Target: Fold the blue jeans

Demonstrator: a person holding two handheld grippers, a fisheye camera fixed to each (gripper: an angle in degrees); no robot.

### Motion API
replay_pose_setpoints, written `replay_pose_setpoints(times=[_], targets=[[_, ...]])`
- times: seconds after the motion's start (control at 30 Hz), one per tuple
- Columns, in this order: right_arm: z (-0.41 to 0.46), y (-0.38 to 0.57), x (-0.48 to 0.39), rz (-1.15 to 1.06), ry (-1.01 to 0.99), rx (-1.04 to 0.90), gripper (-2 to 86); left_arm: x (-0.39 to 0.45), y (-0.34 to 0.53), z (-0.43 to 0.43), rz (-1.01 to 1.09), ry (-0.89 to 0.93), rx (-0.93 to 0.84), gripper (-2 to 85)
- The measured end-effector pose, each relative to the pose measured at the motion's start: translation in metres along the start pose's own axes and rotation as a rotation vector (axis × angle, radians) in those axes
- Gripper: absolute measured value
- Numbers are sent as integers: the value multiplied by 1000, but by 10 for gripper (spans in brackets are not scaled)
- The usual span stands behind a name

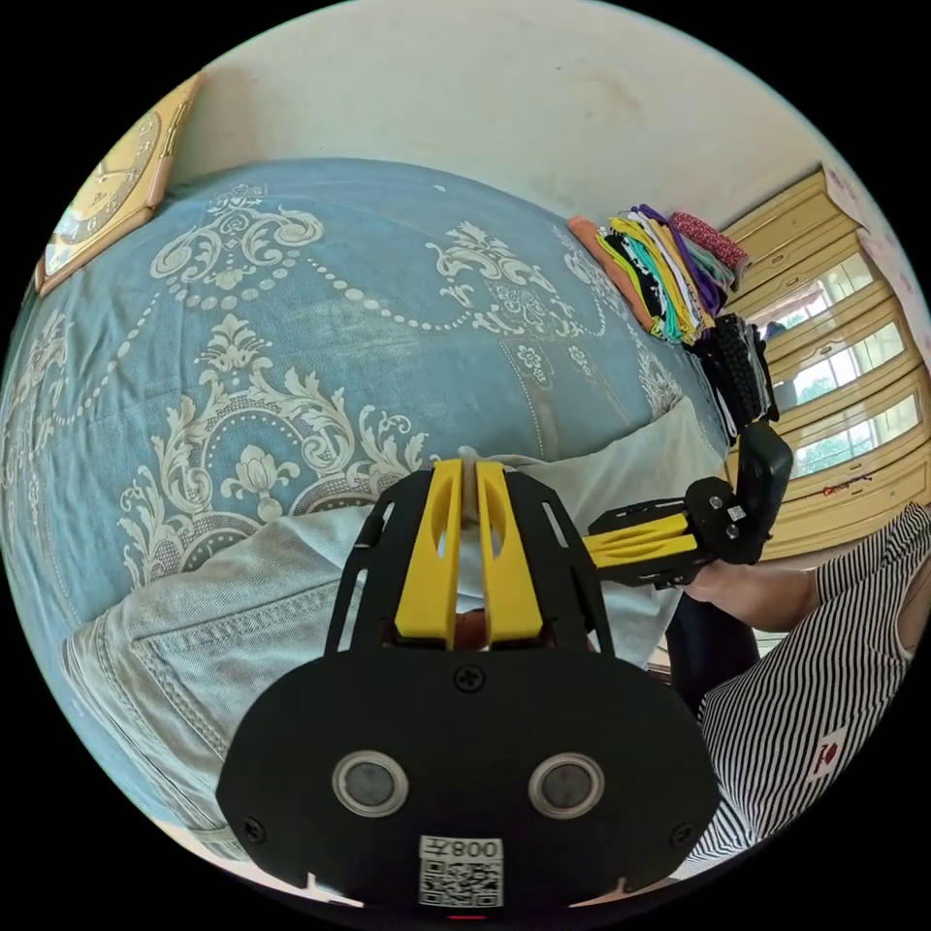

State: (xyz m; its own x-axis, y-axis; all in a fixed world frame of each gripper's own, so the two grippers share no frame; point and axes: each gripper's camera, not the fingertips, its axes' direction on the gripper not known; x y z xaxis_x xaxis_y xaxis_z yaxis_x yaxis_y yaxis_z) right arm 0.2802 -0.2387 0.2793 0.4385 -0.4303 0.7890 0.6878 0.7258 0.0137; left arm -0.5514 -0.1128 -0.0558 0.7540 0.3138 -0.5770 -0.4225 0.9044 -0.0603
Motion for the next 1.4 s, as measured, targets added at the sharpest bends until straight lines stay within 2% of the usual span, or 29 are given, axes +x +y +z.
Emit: replay_pose_setpoints(times=[0.13, 0.27, 0.5, 0.7, 0.87, 0.97, 1.1, 1.4], targets=[[-41, -22, -1, -1, 46, 163, -3, -13, 36, -35, 18, 75, 130, 28], [-54, -50, -6, -69, 76, 217, -2, -11, 68, -56, 109, 124, 186, 22], [-4, -88, -24, -203, -111, -79, 0, -20, 111, -62, 128, 126, 137, 12], [-17, -112, -47, -254, -1, -5, 14, -27, 129, -70, 115, 143, 185, 9], [2, -136, -68, -377, 118, -77, 49, -22, 136, -71, 146, 110, 168, 9], [-2, -145, -77, -401, 88, -34, 53, -22, 140, -72, 143, 119, 177, 10], [22, -155, -89, -457, 115, -119, 57, -15, 140, -66, 165, 94, 142, 10], [27, -178, -95, -468, 162, -117, 5, -4, 136, -63, 158, 61, 186, 9]])
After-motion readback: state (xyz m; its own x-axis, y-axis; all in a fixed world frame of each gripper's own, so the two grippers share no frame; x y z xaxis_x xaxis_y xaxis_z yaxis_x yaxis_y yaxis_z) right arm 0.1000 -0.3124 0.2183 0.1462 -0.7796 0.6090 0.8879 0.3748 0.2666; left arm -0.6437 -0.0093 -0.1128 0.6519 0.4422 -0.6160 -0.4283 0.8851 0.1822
